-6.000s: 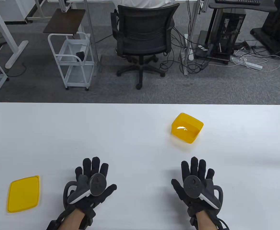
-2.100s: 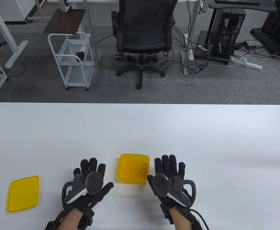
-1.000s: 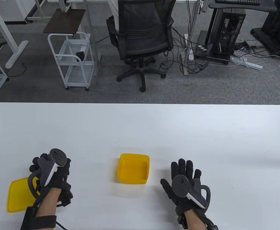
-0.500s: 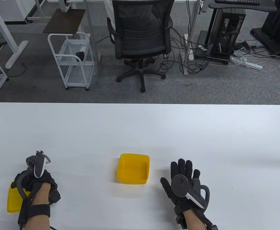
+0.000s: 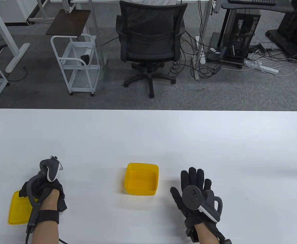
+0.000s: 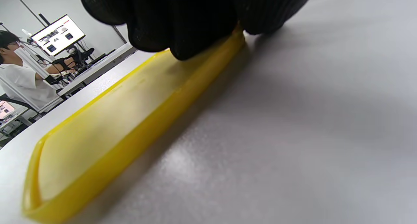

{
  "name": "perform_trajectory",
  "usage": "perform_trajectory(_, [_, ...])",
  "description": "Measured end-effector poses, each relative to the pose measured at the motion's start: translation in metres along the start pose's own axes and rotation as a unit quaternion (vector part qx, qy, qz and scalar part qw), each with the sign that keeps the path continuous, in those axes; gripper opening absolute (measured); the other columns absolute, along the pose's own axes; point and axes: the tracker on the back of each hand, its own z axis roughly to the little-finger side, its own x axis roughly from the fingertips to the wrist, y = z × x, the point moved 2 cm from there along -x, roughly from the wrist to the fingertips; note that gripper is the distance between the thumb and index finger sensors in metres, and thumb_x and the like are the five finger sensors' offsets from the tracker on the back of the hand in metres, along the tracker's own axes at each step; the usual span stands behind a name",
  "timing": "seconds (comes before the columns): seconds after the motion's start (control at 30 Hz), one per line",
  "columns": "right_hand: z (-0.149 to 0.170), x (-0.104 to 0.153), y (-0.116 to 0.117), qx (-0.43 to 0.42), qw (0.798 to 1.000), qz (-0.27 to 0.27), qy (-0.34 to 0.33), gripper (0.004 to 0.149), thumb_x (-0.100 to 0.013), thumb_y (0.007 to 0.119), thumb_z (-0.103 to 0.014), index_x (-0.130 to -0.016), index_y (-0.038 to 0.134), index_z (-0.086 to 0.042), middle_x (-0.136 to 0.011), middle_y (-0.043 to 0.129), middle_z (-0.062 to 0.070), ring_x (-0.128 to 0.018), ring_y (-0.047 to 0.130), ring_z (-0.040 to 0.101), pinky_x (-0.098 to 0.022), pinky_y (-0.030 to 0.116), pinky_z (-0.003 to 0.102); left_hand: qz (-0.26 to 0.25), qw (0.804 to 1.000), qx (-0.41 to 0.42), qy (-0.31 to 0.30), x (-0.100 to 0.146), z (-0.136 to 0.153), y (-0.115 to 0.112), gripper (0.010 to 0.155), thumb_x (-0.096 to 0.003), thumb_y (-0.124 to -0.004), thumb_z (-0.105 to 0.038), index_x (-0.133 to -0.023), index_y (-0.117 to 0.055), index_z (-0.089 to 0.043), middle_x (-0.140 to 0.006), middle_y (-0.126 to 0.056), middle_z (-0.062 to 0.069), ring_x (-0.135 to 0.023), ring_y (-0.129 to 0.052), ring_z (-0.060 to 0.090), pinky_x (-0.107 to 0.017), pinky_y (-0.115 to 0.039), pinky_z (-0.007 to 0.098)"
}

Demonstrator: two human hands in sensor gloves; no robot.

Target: Cover the plastic food container

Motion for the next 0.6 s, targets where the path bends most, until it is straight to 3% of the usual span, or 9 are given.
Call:
perform_trajectory(0.27, [0.002, 0.000, -0.001, -0.003, 1.000, 0.005, 0.002, 0.077, -0.067, 0.055, -0.057, -0.119, 0.026, -0.008, -0.120, 0.019, 0.029, -0.106, 0.008, 0.051, -0.078, 0.022, 0.072, -0.043, 0.998, -0.034, 0.005, -0.003, -0.008, 0.000, 0.039, -0.0614, -0.073, -0.034, -0.092, -0.069, -0.011, -0.094, -0.088, 0.006, -0.097, -0.085, 0.037, -0.079, -0.068, 0.061])
perform_trajectory(0.6, [0.002, 0.001, -0.002, -0.001, 1.000, 0.009, 0.001, 0.077, -0.067, 0.055, -0.057, -0.119, 0.026, -0.007, -0.120, 0.020, 0.029, -0.105, 0.008, 0.051, -0.078, 0.022, 0.072, -0.070, 0.997, -0.034, -0.025, 0.017, 0.006, 0.013, 0.041, -0.0592, -0.070, -0.036, -0.092, -0.066, -0.012, -0.091, -0.085, 0.009, -0.094, -0.079, 0.037, -0.080, -0.060, 0.063])
